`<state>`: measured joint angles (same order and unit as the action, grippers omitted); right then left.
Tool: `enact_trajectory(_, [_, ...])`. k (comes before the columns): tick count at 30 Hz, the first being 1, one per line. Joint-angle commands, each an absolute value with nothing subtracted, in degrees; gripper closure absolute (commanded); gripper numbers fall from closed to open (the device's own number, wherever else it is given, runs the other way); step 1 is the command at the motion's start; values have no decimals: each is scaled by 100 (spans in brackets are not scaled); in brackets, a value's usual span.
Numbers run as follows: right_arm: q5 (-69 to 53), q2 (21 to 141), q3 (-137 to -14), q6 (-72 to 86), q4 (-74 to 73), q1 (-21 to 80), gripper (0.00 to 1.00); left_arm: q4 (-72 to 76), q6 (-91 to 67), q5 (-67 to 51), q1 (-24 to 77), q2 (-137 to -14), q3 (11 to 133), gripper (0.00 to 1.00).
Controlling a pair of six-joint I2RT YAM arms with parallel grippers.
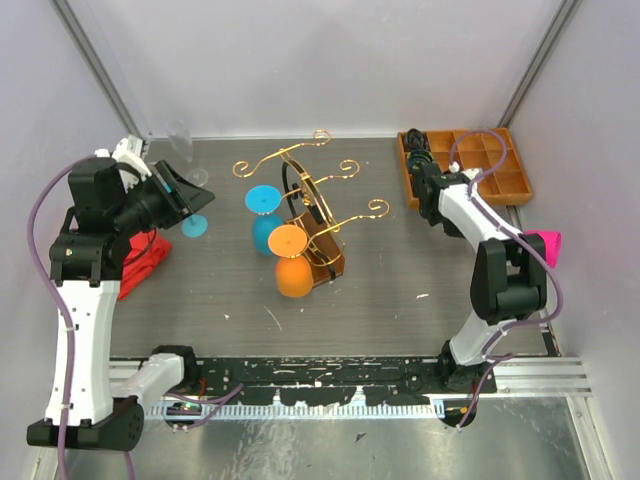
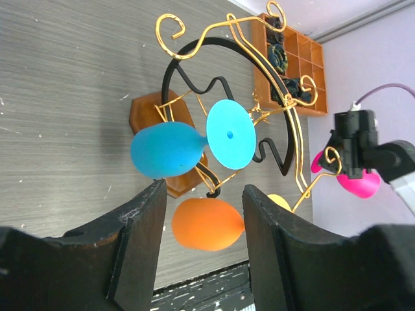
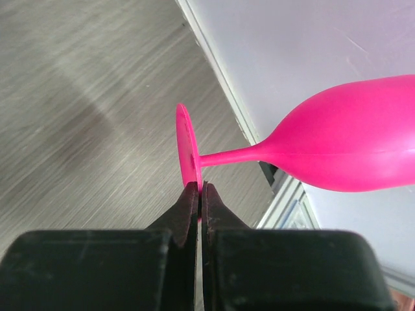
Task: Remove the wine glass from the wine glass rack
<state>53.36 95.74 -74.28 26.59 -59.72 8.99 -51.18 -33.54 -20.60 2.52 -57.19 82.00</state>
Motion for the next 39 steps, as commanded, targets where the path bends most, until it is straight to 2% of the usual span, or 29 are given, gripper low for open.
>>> enact_trajectory(1, [6428, 9949, -7129, 3464, -5941, 885, 100, -5003, -3424, -2311, 250, -5612, 8073, 43])
enact_trajectory(11, [6649, 10941, -6788, 3909, -5833, 891, 100, -5145, -3313, -2263, 255, -5685, 8168, 43])
enact_trajectory(22, [7210, 11785, -6966, 4351, -6162, 927, 100, -5112, -3278, -2290, 256, -5797, 8105, 43])
enact_trajectory(26, [7567, 12324, -7346, 5310, -7013, 1061, 100, -5092, -3278, -2294, 261, -5837, 8094, 43])
enact_trajectory(29, [7903, 12934, -7706, 6721, -8280, 1211, 100, -5089, -3270, -2294, 264, -5880, 8101, 43])
enact_trajectory(35, [7736, 13253, -7739, 6787, -8219, 1409, 100, -5124, -3218, -2251, 264, -5897, 8131, 43])
enact_trajectory(39, [7423, 13089, -7655, 5806, -7335, 1526, 100, -5135, -3215, -2251, 264, -5899, 8130, 43])
